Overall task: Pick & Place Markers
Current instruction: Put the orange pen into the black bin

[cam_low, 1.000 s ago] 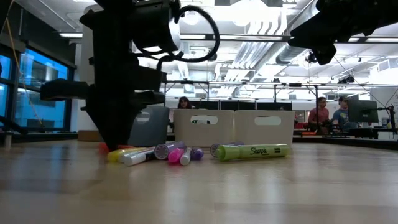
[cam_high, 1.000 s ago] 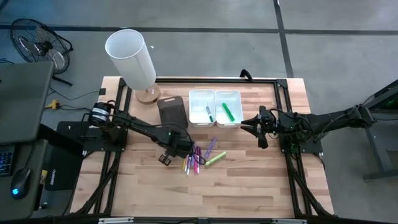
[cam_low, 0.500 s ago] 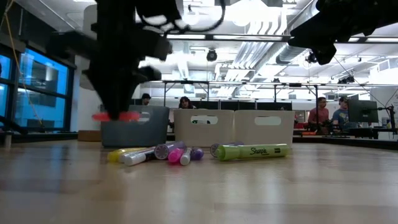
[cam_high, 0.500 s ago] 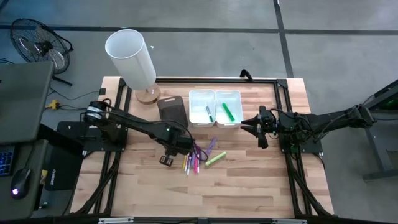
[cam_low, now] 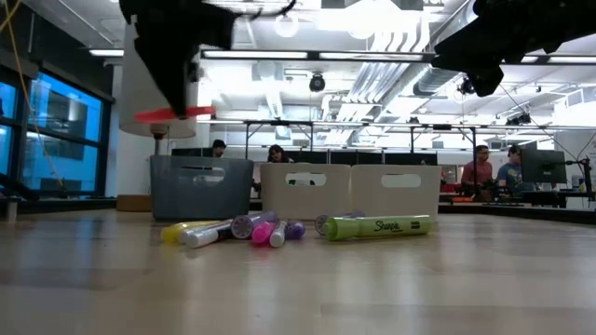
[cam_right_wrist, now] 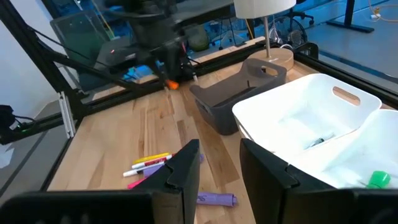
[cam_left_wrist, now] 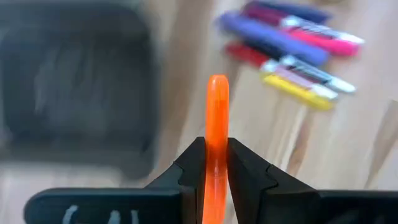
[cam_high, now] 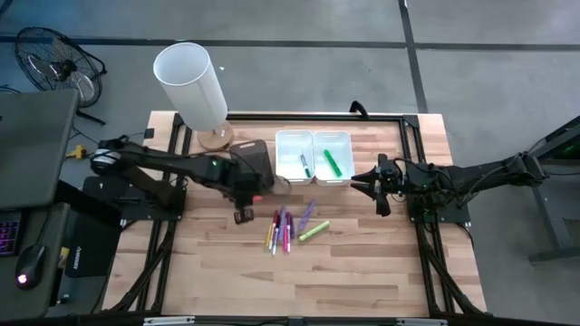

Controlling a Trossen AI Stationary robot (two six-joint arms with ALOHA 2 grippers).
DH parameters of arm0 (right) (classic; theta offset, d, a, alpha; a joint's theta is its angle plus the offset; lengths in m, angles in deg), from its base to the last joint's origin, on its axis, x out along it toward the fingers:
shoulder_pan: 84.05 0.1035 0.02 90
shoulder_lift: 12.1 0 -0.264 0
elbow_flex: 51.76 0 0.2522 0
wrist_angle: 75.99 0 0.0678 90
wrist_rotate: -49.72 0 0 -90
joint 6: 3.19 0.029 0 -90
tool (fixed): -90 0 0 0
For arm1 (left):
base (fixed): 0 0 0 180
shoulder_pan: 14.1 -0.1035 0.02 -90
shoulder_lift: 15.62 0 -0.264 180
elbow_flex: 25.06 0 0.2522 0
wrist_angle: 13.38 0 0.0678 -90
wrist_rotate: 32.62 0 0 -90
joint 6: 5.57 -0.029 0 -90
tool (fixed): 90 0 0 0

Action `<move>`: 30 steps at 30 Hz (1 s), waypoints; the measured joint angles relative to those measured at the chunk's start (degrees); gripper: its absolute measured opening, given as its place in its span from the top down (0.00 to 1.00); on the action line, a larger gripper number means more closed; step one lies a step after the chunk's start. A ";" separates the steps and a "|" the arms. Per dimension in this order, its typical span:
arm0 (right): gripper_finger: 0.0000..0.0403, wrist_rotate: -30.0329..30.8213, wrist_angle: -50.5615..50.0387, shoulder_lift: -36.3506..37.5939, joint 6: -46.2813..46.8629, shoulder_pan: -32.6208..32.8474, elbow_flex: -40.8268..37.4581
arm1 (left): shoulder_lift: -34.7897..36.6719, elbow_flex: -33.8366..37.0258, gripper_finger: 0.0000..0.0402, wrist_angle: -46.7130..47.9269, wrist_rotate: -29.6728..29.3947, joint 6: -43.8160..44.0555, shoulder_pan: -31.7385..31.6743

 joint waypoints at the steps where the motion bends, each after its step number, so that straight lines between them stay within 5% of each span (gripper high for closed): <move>1: 0.74 0.01 0.00 0.02 0.00 0.00 0.00 | 0.54 0.31 0.88 0.40 -0.03 1.98 -1.19; 7: 0.74 -0.02 -0.28 -0.06 0.00 0.02 0.00 | 3.06 2.65 0.88 -1.62 -2.83 8.72 -8.14; 16: 0.74 0.00 -0.25 -0.06 0.00 0.00 0.00 | 2.62 6.98 0.87 -8.25 -6.14 7.76 -15.84; 23: 0.74 0.00 -0.28 -0.06 0.00 0.01 0.00 | -0.13 7.65 0.87 -12.56 -12.74 4.66 -16.19; 30: 0.74 0.00 -0.28 -0.04 0.00 0.00 0.00 | -5.60 7.76 0.87 -16.92 -13.37 -3.45 -14.75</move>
